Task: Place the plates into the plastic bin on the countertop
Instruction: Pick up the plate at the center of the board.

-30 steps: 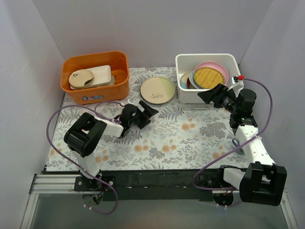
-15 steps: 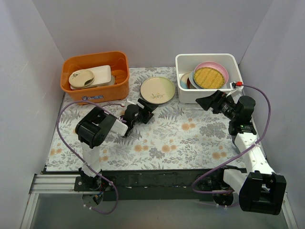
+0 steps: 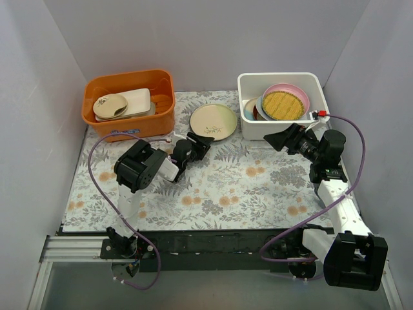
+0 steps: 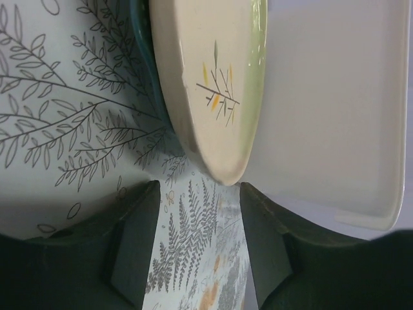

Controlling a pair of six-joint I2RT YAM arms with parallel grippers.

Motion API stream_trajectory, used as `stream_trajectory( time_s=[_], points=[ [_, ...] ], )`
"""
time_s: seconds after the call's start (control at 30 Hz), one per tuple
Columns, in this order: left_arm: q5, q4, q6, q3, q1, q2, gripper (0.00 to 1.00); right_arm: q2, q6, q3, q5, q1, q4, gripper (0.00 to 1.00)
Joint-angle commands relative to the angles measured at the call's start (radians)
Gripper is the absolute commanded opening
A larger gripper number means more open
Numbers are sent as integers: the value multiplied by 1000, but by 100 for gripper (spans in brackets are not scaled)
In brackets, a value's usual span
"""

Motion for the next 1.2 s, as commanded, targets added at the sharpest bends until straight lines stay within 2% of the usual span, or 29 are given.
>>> stream_trajectory(
  time_s=[0.0,0.3,0.67,0.77,0.8,0.9,1.17],
  points=[
    [-50,-34,-123,9,-4,59,51,3,-33,4,-27,4,47,98],
    [-64,-46,-114,59,-6,88,44,25,-37,-3,-34,4,55,98],
    [-55,-91,-136,102,-4,119,27,38,-34,1,-52,4,61,98],
    [-49,-78,-149,99,-4,123,17,40,-36,0,-54,4,61,98],
    [-47,-75,-152,96,-4,120,10,40,-36,0,-55,4,64,98],
    [-46,-54,-155,79,-4,110,0,43,-36,0,-54,4,64,98],
    [-46,-20,-185,35,-6,56,0,52,-30,-8,-61,4,81,97]
  ],
)
